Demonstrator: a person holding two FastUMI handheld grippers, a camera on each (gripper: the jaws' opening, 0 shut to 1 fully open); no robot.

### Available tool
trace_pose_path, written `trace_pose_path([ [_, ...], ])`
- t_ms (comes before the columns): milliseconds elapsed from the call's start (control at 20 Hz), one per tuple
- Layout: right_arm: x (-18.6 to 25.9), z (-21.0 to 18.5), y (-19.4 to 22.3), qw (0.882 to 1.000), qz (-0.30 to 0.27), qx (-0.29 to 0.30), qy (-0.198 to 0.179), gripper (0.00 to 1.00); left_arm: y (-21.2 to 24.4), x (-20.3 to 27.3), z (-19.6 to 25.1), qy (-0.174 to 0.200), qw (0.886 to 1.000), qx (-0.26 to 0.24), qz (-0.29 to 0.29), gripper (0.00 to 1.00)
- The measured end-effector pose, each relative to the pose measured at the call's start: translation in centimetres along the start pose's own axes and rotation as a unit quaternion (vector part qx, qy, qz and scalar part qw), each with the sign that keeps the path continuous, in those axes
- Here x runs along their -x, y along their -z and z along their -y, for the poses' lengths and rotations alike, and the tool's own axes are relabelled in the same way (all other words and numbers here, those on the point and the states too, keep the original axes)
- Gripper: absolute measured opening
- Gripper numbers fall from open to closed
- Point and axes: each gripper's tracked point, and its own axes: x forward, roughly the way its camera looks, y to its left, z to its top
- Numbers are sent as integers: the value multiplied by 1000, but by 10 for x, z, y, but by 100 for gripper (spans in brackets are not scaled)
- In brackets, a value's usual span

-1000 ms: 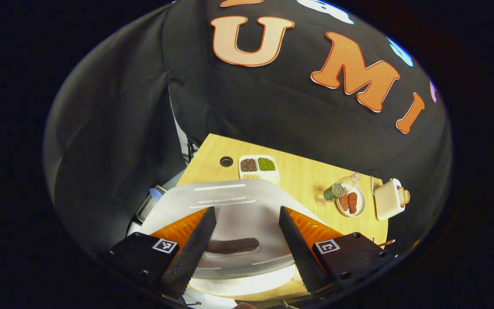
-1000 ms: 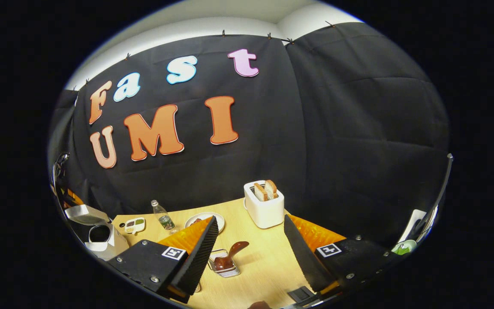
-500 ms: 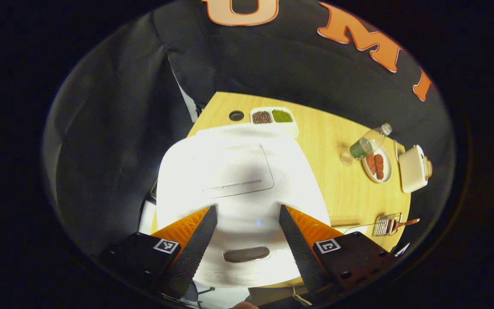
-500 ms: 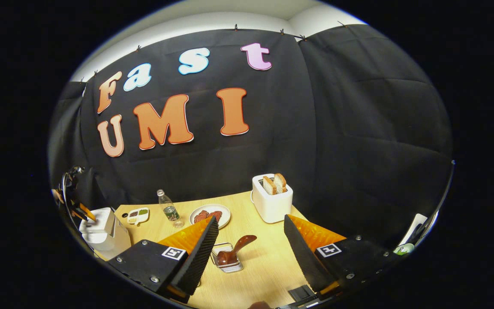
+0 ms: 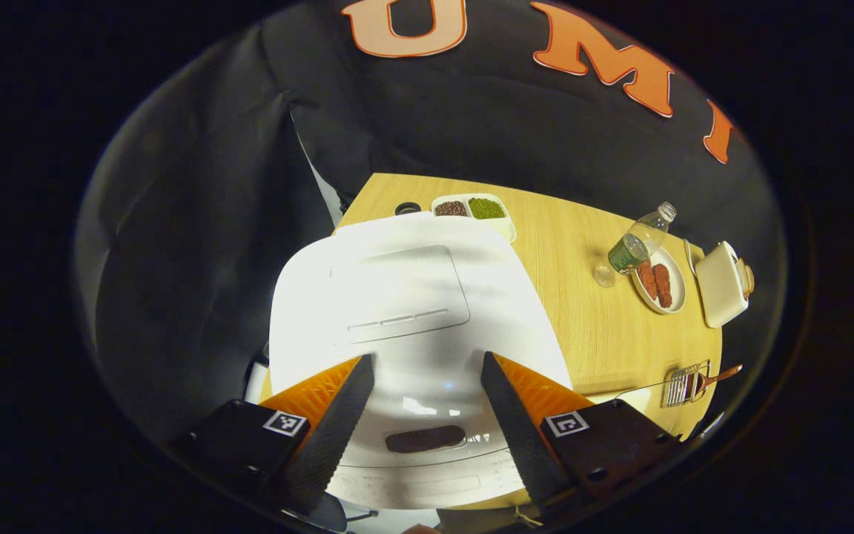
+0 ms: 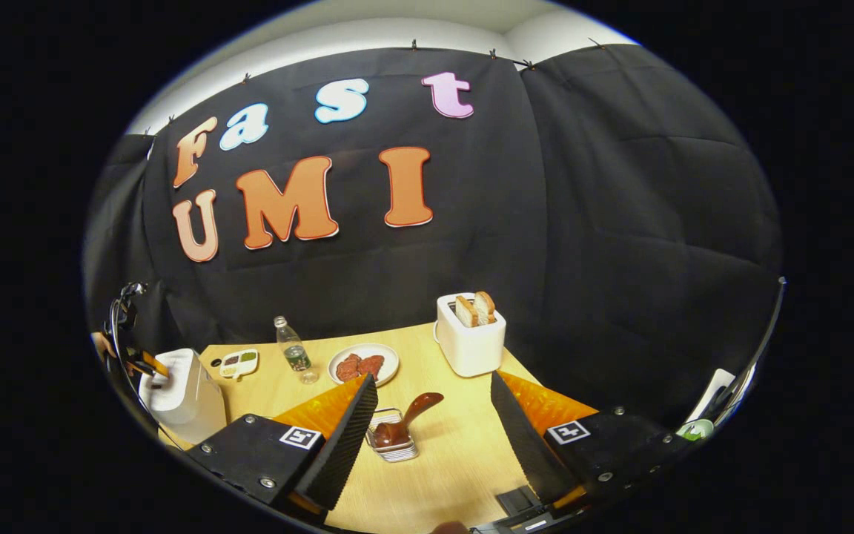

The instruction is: Close the left gripper, press the button to open the rice cooker; take a wooden spoon from the chopstick holder with the right hand, scoop a spoonful of rice and pour it into the rice cooker, then put the wooden spoon back into the chopstick holder.

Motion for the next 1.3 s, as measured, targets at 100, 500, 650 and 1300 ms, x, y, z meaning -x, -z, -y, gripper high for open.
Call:
trace_pose_path([
  [100, -2, -12, -1, 1000, 0, 1, -16, 95, -2, 0, 0, 1, 1000, -4, 26, 100],
  [500, -12, -68, -14, 995, 15, 56, -83, 95, -5, 59, -10, -27, 982, 12, 185, 100],
  [650, -15, -96, -24, 991, 37, 70, -108, 95, -16, 112, -12, -41, 960, 11, 277, 100],
  [1300, -14, -203, -72, 968, 150, 78, -185, 95, -22, 280, 53, -19, 866, -13, 499, 100],
])
